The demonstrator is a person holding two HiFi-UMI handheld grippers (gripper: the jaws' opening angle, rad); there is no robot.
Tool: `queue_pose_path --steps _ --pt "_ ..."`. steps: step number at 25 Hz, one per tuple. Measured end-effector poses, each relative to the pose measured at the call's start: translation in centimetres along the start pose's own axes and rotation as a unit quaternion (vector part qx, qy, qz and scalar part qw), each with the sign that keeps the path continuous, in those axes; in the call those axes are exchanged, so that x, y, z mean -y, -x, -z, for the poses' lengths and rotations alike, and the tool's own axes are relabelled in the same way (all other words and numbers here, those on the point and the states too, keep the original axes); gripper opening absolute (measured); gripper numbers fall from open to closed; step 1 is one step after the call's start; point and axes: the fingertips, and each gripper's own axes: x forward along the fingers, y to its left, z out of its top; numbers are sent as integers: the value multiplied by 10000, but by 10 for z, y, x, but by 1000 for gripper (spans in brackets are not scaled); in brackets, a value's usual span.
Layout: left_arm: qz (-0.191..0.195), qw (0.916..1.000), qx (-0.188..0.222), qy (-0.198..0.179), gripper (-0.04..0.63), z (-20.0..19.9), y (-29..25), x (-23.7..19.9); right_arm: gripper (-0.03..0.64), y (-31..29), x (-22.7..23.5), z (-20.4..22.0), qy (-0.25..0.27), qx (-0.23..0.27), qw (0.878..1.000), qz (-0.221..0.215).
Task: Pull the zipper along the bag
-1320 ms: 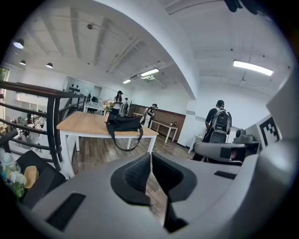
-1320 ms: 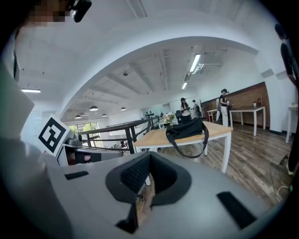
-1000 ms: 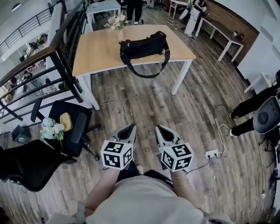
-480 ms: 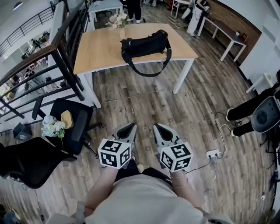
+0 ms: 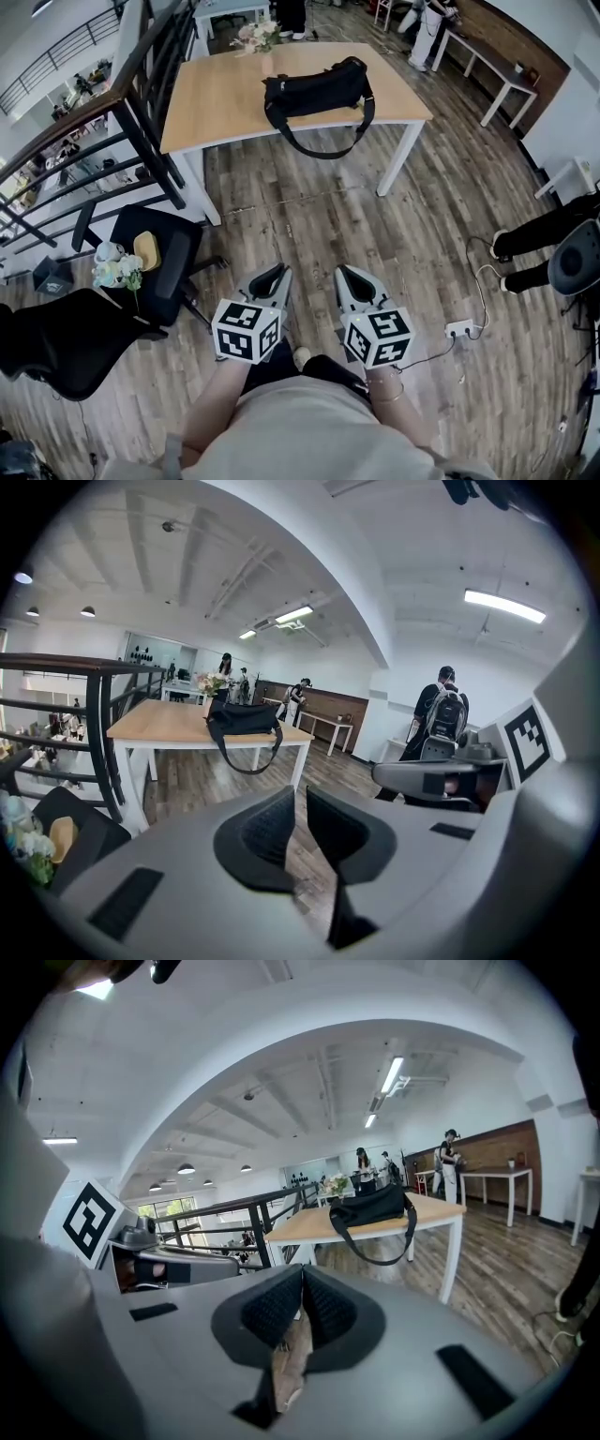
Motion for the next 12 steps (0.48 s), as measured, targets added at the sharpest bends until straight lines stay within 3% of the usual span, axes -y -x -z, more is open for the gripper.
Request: queue_pose_path --steps 12 --pt "17 9998 -148 -98 29 -32 -69 -45 63 -56 37 -29 -15 -13 9998 210"
